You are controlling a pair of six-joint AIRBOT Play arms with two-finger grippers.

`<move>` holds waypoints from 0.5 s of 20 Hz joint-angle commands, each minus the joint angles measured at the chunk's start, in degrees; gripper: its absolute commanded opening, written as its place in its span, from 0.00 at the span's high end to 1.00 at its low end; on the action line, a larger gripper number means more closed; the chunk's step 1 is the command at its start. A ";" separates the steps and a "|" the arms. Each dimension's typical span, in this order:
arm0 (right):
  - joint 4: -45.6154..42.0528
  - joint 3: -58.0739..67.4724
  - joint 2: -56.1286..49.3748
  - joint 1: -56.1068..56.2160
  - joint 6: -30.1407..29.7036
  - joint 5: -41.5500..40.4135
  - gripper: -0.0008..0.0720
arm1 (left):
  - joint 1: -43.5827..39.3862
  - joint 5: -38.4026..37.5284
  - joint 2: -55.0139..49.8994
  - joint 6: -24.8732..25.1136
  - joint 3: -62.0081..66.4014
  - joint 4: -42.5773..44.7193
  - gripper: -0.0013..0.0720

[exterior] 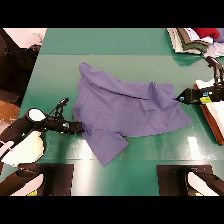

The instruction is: Fold the shirts.

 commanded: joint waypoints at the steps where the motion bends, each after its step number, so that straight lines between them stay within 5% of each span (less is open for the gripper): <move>1: -0.52 -0.22 0.07 -2.21 0.02 4.46 0.40 | 1.16 -2.03 0.07 -0.22 3.21 2.01 0.95; 5: -1.11 -4.98 0.24 -12.85 -1.14 10.69 0.40 | 9.92 -6.27 1.70 -0.22 10.93 11.23 0.95; 10: -0.24 -19.02 0.15 -27.34 -4.37 5.22 0.40 | 16.98 -6.88 1.55 -0.09 12.39 11.61 0.95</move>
